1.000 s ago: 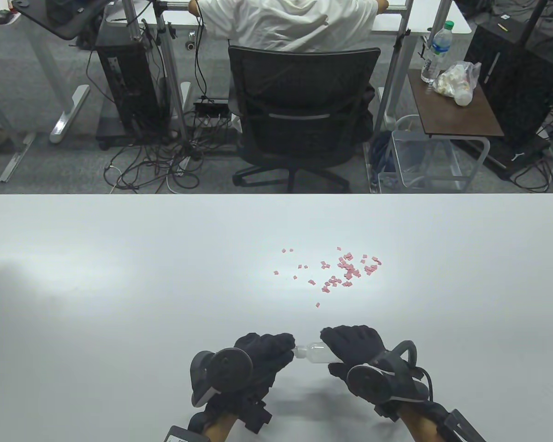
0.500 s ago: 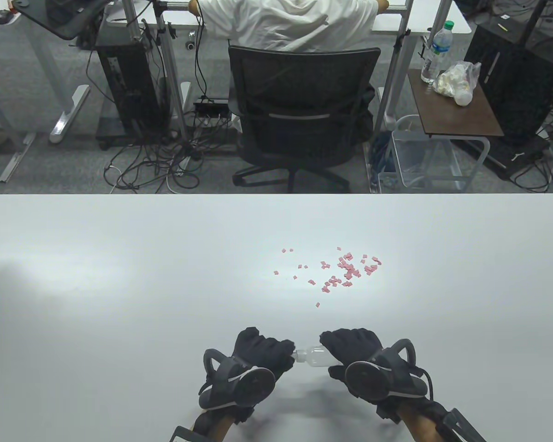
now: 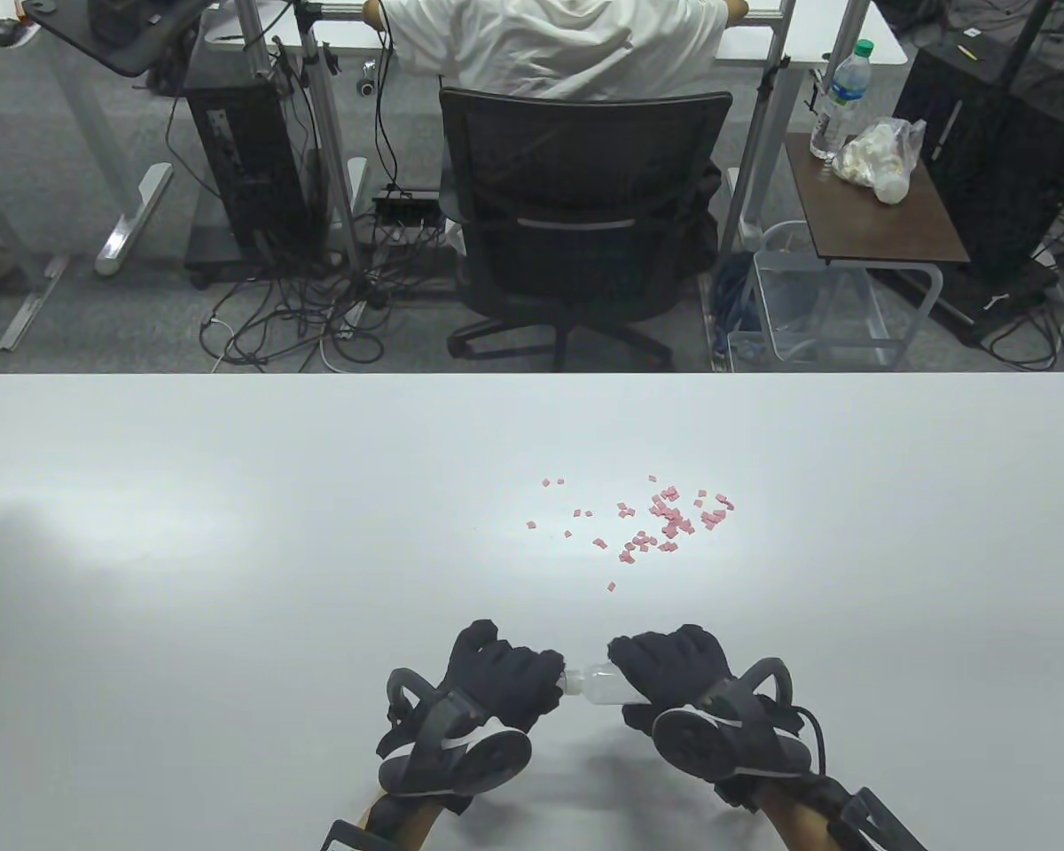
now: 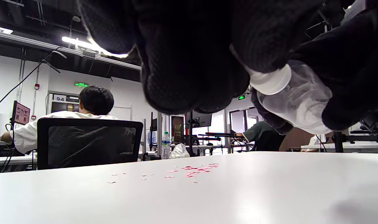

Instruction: Squeeze empty conical bottle to blow paper scraps with air puff

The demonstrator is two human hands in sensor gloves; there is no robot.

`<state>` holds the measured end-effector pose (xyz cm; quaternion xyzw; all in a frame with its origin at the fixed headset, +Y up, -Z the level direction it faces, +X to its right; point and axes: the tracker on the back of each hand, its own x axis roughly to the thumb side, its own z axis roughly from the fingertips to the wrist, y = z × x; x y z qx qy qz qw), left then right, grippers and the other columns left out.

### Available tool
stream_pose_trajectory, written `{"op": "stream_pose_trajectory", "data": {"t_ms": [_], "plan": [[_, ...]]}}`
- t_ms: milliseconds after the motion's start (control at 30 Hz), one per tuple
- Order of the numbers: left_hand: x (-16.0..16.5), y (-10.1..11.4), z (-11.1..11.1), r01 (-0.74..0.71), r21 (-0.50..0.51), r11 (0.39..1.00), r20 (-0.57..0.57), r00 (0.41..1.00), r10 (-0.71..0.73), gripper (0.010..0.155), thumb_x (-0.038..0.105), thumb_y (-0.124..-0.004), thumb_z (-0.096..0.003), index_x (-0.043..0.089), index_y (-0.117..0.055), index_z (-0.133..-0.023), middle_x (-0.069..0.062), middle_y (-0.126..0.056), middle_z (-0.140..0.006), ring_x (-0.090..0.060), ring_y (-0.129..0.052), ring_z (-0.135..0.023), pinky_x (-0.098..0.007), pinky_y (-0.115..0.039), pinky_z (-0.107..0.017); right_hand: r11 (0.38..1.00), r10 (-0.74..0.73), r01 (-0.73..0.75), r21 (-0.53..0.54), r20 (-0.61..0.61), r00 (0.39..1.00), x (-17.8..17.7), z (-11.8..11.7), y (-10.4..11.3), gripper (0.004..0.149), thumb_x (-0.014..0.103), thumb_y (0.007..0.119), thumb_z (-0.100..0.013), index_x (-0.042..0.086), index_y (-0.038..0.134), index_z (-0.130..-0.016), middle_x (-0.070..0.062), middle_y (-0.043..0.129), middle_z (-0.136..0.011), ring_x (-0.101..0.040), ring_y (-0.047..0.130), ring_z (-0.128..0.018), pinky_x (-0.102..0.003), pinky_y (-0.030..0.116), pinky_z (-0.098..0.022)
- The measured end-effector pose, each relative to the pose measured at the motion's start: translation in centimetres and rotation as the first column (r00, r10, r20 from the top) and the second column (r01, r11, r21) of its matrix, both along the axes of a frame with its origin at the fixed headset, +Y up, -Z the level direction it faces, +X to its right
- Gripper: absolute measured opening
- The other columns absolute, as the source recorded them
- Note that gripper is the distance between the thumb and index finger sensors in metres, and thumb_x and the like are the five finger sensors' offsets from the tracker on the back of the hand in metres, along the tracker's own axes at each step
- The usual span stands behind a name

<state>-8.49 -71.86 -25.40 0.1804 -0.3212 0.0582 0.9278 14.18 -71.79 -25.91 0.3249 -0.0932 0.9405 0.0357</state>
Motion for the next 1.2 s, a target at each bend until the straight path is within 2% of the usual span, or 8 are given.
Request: {"op": "stream_pose_trajectory", "data": {"t_ms": [133,233,400,633,767,933,1067,1200], "plan": [[-0.6,-0.1,-0.6,-0.111,-0.157,0.981,-0.032,0.994,0.107,0.051,0.04,-0.08,-0.0547,0.014,-0.083,-0.098,-0.013,-0.096,-0.087,-0.029,-0.102,-0.072,-0.062,-0.059,-0.073,0.976,0.016,-0.017,0.216,0.005,1.0,-0.3,0.8,0.5,0.071,0.037,0.089,-0.041,0.01,0.068,-0.103,-0.018,0.08,-0.095,-0.039,0.088,-0.081,-0.066,0.062,-0.068],[-0.9,0.1,-0.5,-0.13,-0.121,0.984,-0.039,0.991,0.126,0.048,0.037,-0.081,-0.054,0.014,-0.086,-0.096,-0.012,-0.098,-0.084,-0.028,-0.103,-0.069,-0.061,-0.06,-0.073,0.941,0.044,-0.042,0.336,0.002,0.999,-0.8,1.3,0.8,0.071,0.037,0.089,-0.041,0.011,0.067,-0.103,-0.017,0.079,-0.096,-0.039,0.087,-0.081,-0.067,0.06,-0.068],[-0.5,0.9,0.3,0.046,0.036,0.998,-0.026,0.999,-0.045,0.046,0.039,-0.082,-0.052,0.02,-0.089,-0.093,-0.006,-0.101,-0.082,-0.023,-0.106,-0.068,-0.059,-0.061,-0.074,0.994,-0.023,0.021,0.107,0.016,1.0,-1.0,0.5,0.2,0.07,0.037,0.088,-0.041,0.01,0.07,-0.103,-0.019,0.082,-0.094,-0.039,0.091,-0.079,-0.066,0.064,-0.067],[-1.0,0.5,-0.2,-0.043,-0.132,0.99,-0.039,0.999,0.038,0.048,0.035,-0.081,-0.0546,0.015,-0.085,-0.098,-0.011,-0.097,-0.087,-0.028,-0.103,-0.073,-0.063,-0.057,-0.074,0.915,0.086,-0.081,0.395,0.004,0.996,-1.5,1.7,0.5,0.07,0.037,0.087,-0.042,0.014,0.066,-0.105,-0.016,0.077,-0.098,-0.039,0.084,-0.083,-0.067,0.058,-0.069],[-0.7,1.6,0.6,0.065,0.073,0.995,-0.029,0.998,-0.063,0.046,0.036,-0.083,-0.052,0.018,-0.088,-0.095,-0.007,-0.1,-0.084,-0.024,-0.105,-0.07,-0.06,-0.06,-0.075,0.974,-0.028,0.026,0.223,0.006,1.0,-1.1,1.1,0.4,0.07,0.038,0.085,-0.042,0.01,0.068,-0.104,-0.018,0.081,-0.094,-0.039,0.09,-0.078,-0.065,0.063,-0.067],[-1.2,0.5,-0.2,-0.092,-0.136,0.986,-0.021,0.996,0.09,0.048,0.034,-0.081,-0.0549,0.013,-0.085,-0.098,-0.013,-0.097,-0.087,-0.029,-0.104,-0.072,-0.062,-0.063,-0.072,0.914,0.083,-0.074,0.398,-0.006,0.996,-1.4,1.8,0.5,0.07,0.038,0.087,-0.042,0.012,0.068,-0.104,-0.017,0.08,-0.096,-0.038,0.087,-0.081,-0.065,0.061,-0.068],[-0.7,1.1,0.3,0.006,0.003,1.0,-0.005,1.0,-0.006,0.047,0.035,-0.082,-0.0531,0.015,-0.087,-0.095,-0.01,-0.099,-0.083,-0.025,-0.106,-0.067,-0.06,-0.065,-0.073,0.981,-0.004,-0.008,0.194,0.062,0.998,-1.1,0.9,0.4,0.069,0.039,0.086,-0.042,0.015,0.067,-0.105,-0.015,0.078,-0.099,-0.037,0.086,-0.084,-0.064,0.063,-0.068],[-0.8,1.0,0.2,-0.048,-0.057,0.997,-0.049,0.998,0.045,0.057,0.045,-0.077,-0.0549,0.014,-0.081,-0.102,-0.012,-0.094,-0.091,-0.028,-0.102,-0.075,-0.062,-0.061,-0.074,0.998,-0.016,0.005,0.065,0.167,0.986,-0.3,-0.3,-0.2,0.068,0.043,0.087,-0.041,0.025,0.07,-0.105,-0.022,0.047,-0.111,-0.046,0.054,-0.095,-0.067,0.055,-0.07]]}}
